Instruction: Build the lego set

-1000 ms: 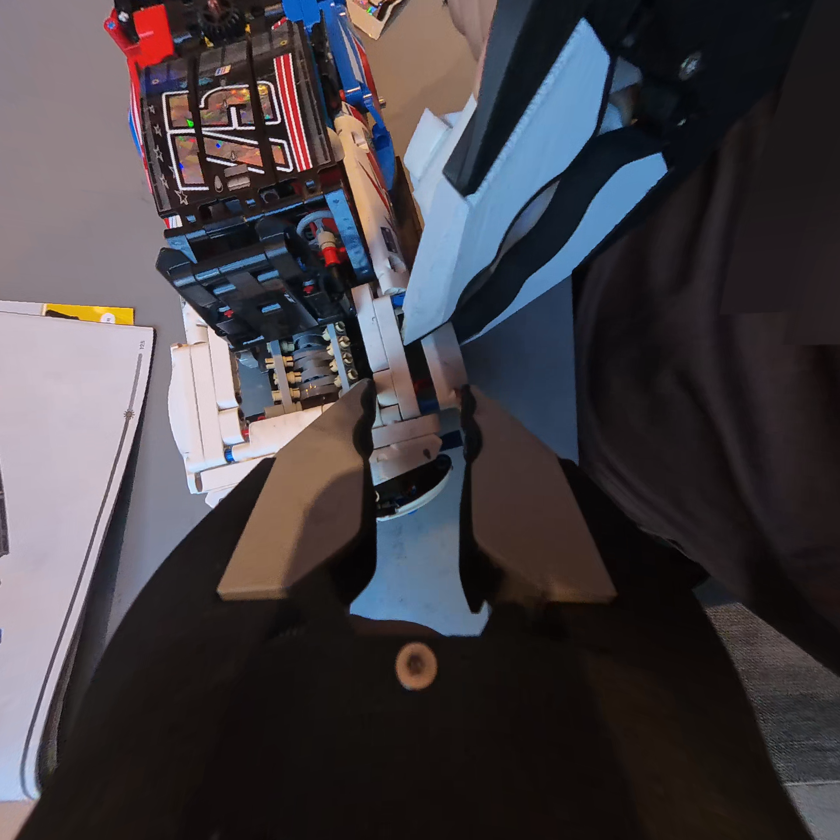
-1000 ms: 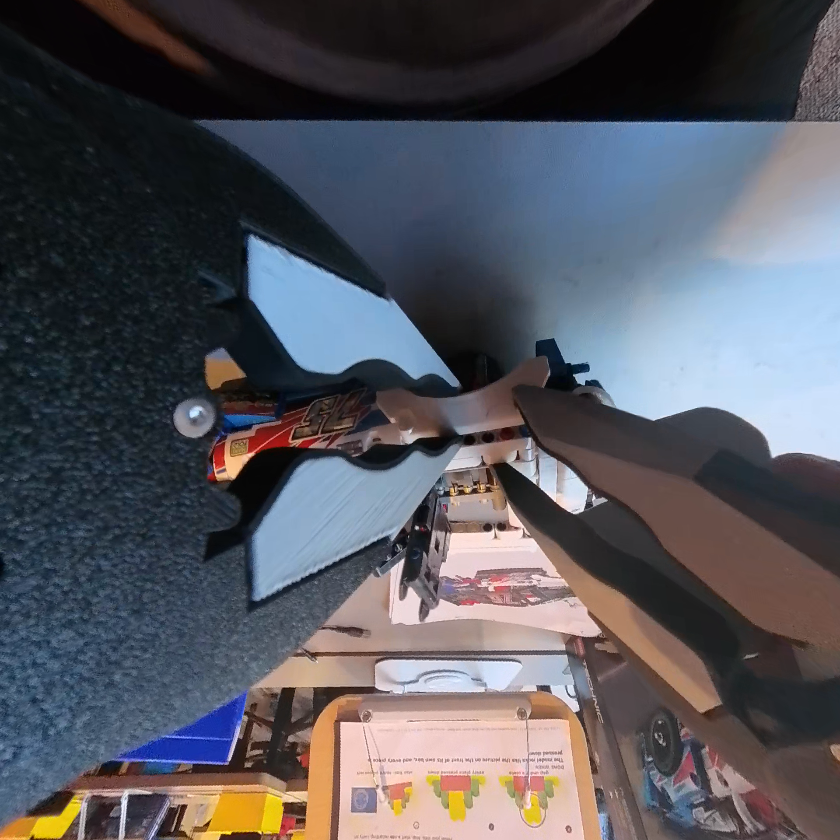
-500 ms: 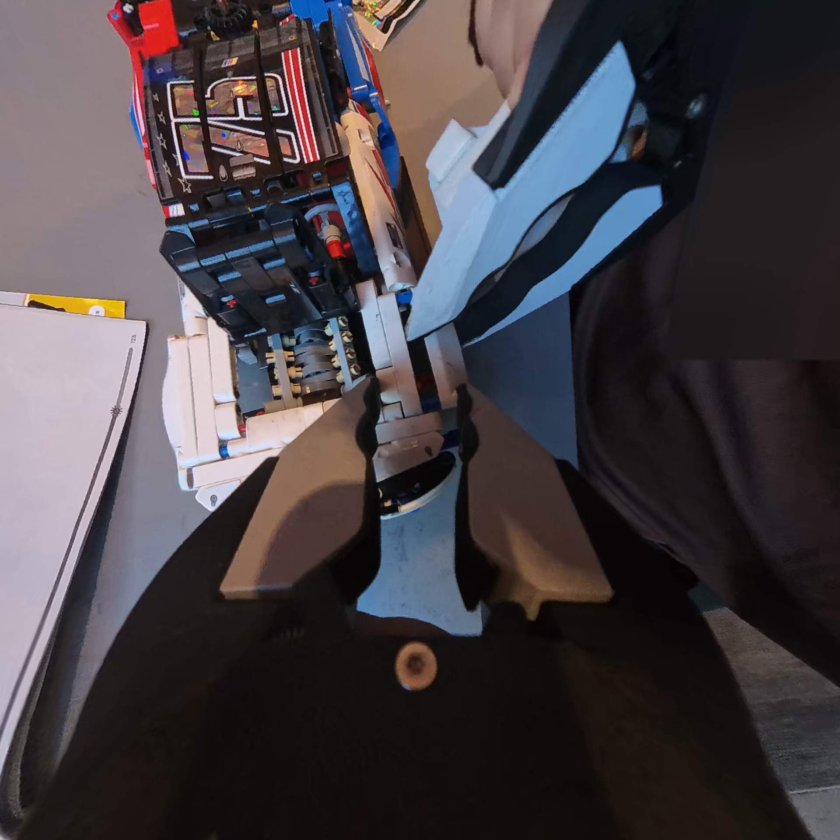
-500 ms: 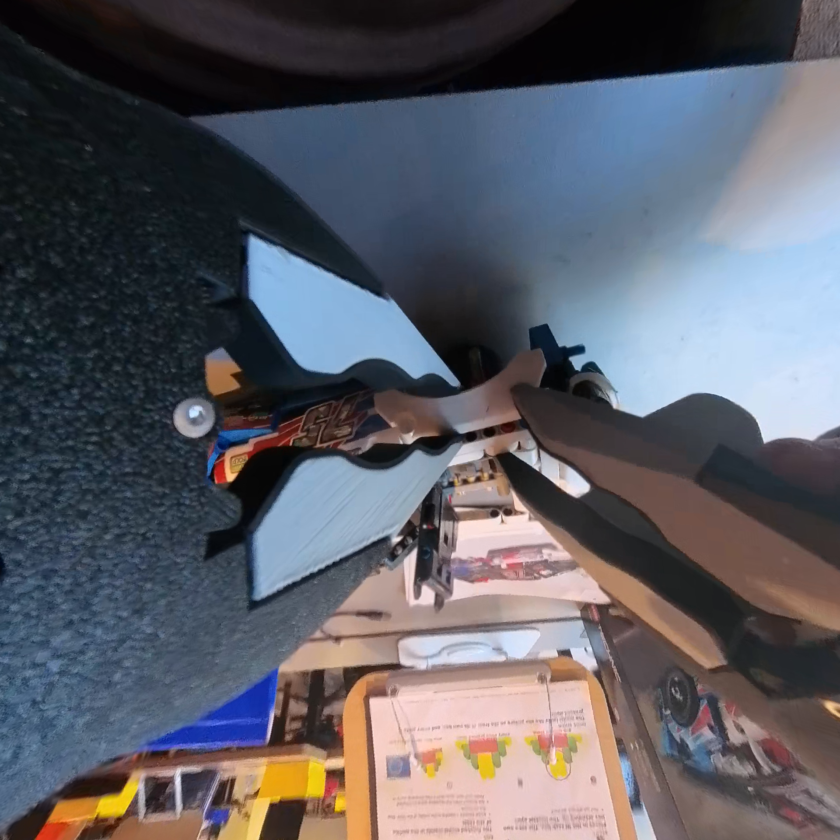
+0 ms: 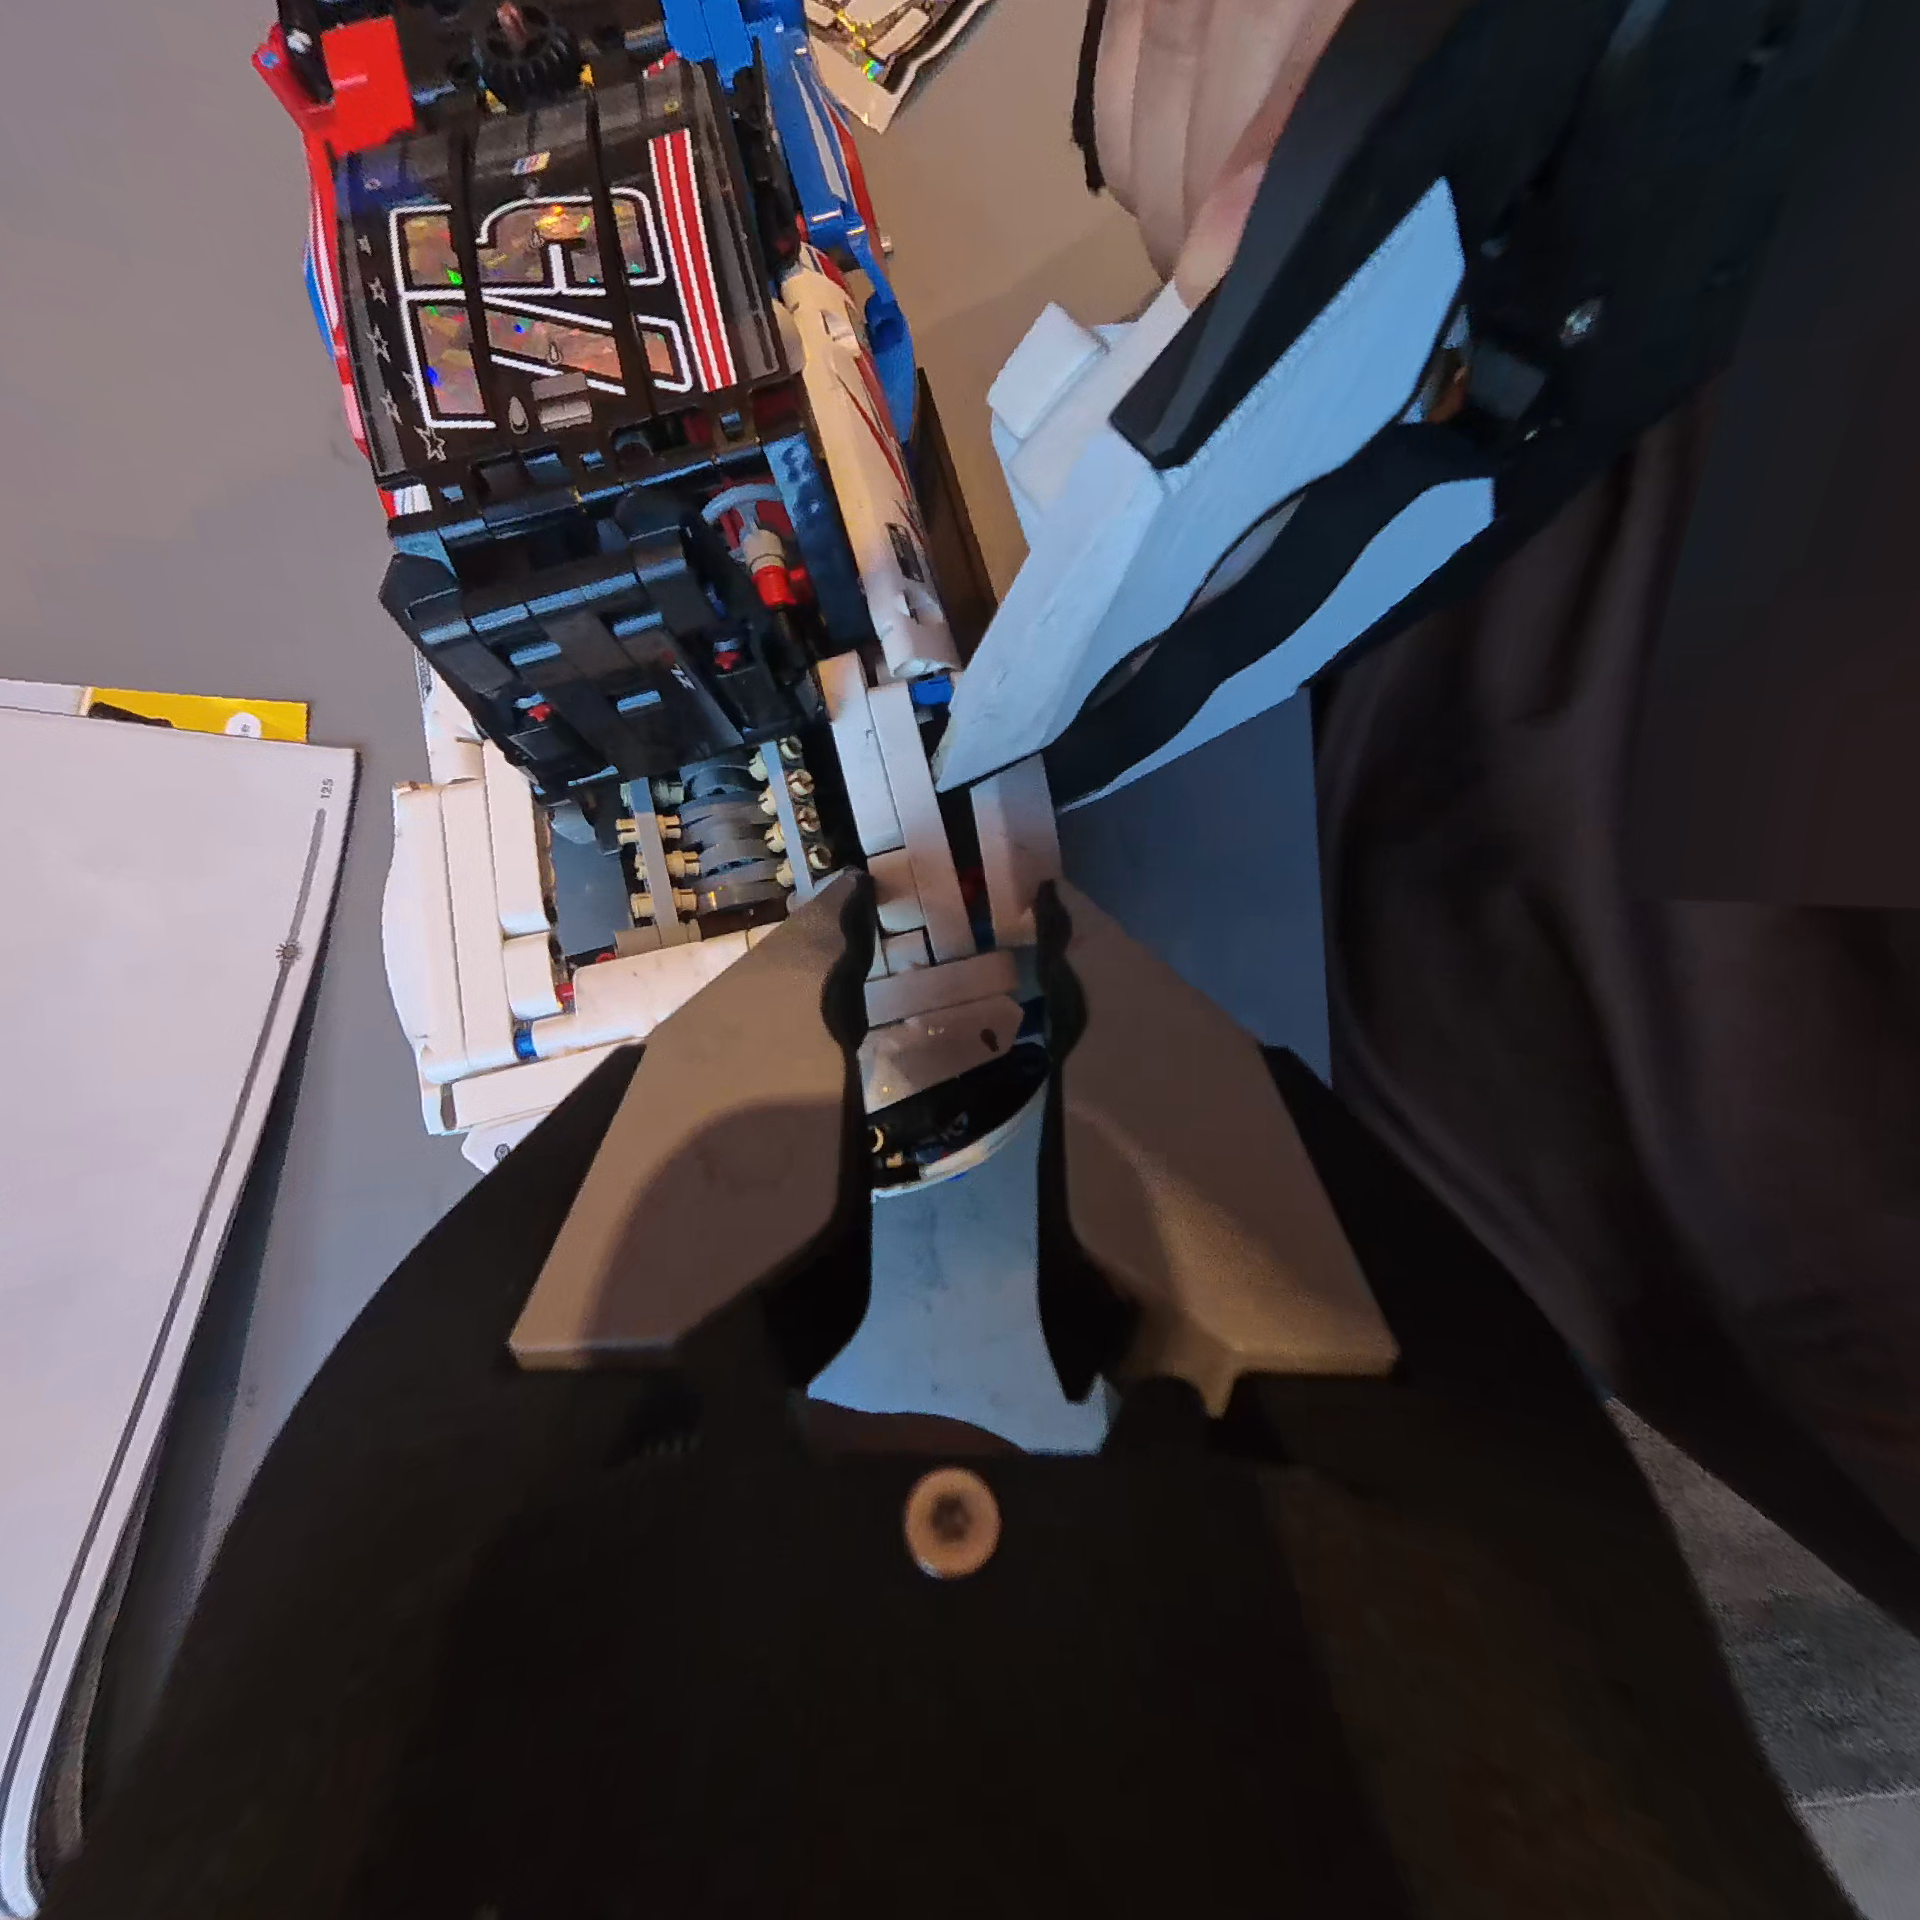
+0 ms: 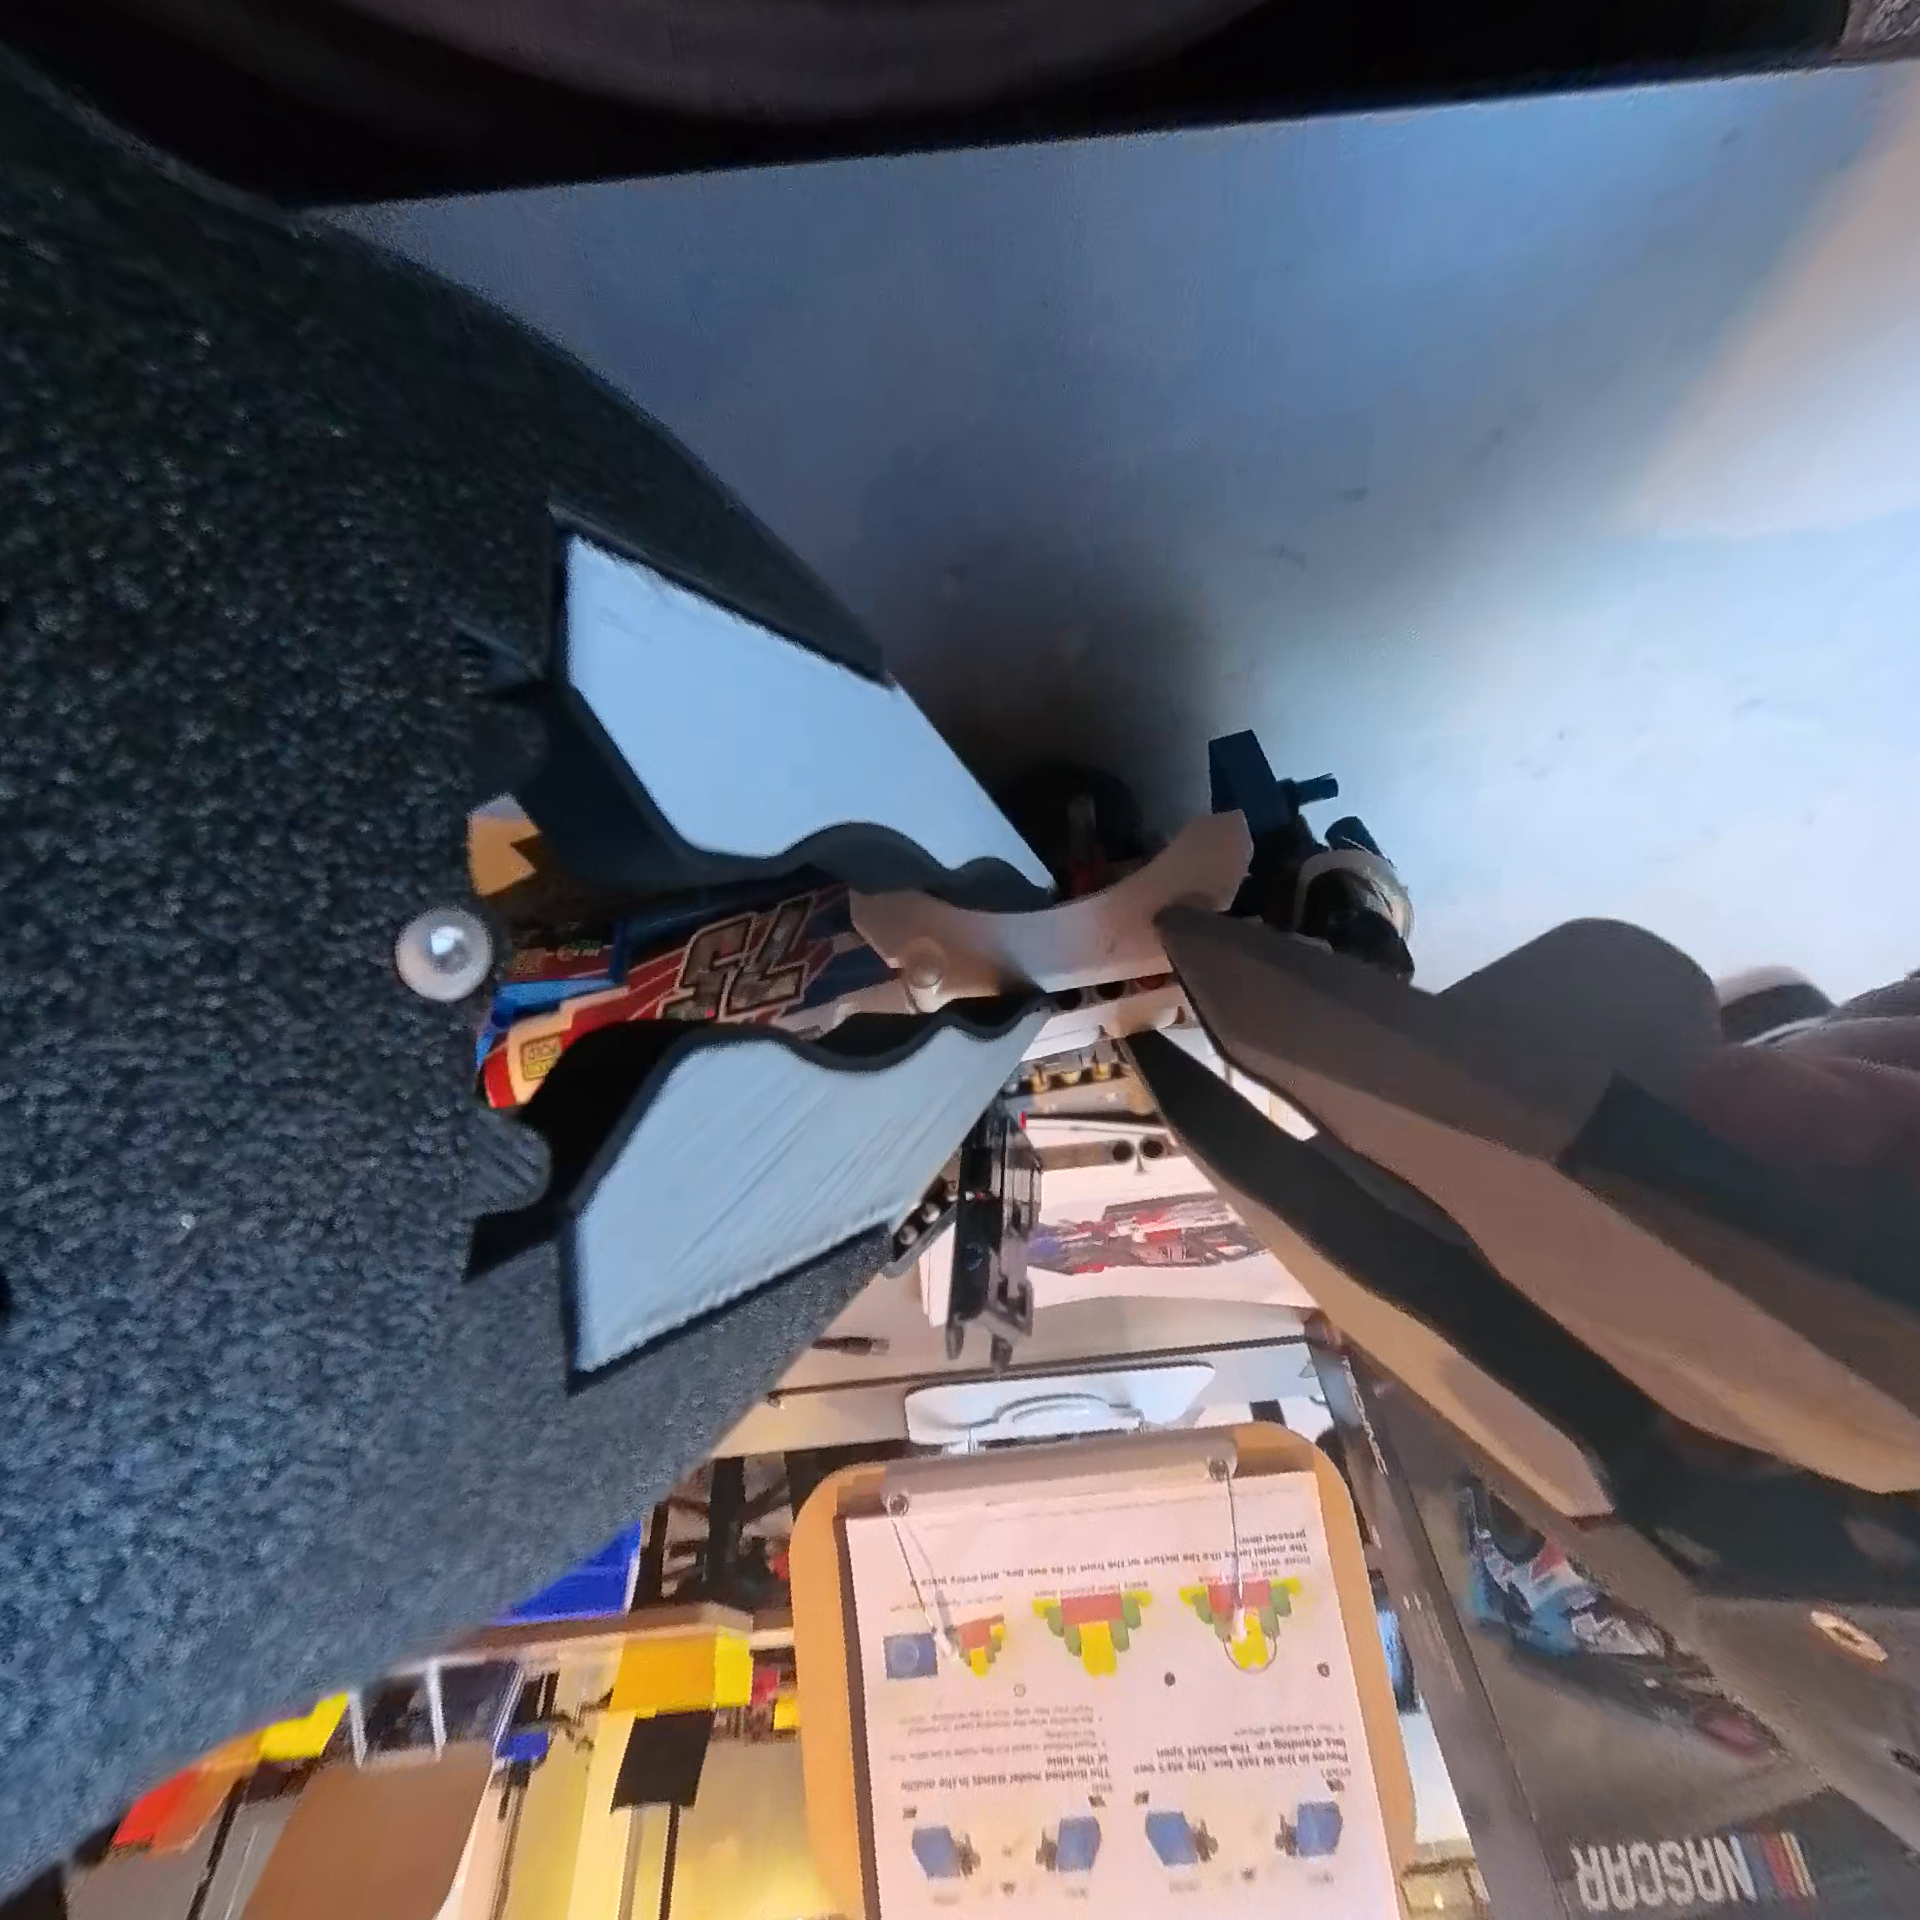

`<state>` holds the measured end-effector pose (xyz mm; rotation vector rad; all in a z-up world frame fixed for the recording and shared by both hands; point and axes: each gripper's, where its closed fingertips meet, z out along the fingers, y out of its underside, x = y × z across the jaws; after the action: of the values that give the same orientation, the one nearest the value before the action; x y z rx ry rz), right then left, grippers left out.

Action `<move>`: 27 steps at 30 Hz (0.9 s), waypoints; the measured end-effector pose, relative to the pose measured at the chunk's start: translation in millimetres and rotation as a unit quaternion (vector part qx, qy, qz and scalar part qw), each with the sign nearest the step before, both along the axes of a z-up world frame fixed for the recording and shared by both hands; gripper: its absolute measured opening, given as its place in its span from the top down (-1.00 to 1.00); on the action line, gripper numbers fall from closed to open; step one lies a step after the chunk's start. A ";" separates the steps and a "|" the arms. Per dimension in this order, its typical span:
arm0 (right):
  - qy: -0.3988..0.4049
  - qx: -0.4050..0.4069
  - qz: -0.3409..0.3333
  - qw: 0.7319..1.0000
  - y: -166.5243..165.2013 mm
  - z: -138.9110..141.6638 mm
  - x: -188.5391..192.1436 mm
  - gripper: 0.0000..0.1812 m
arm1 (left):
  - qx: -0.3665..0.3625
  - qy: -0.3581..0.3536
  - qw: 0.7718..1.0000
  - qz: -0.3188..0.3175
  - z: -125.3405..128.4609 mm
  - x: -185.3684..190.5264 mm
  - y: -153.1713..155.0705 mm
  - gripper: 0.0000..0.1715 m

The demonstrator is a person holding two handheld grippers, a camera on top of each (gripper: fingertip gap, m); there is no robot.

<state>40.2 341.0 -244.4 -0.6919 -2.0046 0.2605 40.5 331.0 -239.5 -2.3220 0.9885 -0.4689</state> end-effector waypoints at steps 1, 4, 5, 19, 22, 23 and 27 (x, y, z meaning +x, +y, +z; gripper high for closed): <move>0.002 0.009 0.001 1.000 0.3 -0.1 0.2 0.82 | -0.003 -0.003 1.000 0.001 0.1 1.3 0.5 0.66; 0.006 0.019 0.003 1.000 0.2 0.6 1.2 0.83 | -0.008 0.002 1.000 -0.002 -3.2 9.5 4.1 0.54; 0.008 0.021 0.005 1.000 0.3 0.6 1.6 0.82 | -0.014 0.017 1.000 -0.007 -7.5 9.6 4.2 0.55; 0.059 0.082 0.020 0.995 3.1 2.0 9.8 0.78 | -0.036 -0.005 0.999 -0.004 -10.2 14.7 4.5 0.56; 0.084 0.054 0.009 0.995 5.3 9.1 20.8 0.73 | -0.040 -0.013 0.999 -0.001 -9.6 14.1 4.5 0.56; 0.082 0.036 0.003 0.996 7.4 8.4 25.3 0.81 | -0.040 -0.012 0.999 -0.003 -9.6 14.0 4.5 0.56; 0.013 -0.208 -0.057 0.976 16.0 -7.1 48.5 0.95 | -0.037 -0.008 0.999 -0.008 -9.7 14.4 4.2 0.56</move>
<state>88.7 357.0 -251.5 -1.0563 -1.8930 0.6273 54.9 335.2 -249.2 -2.3734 0.9977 -0.5377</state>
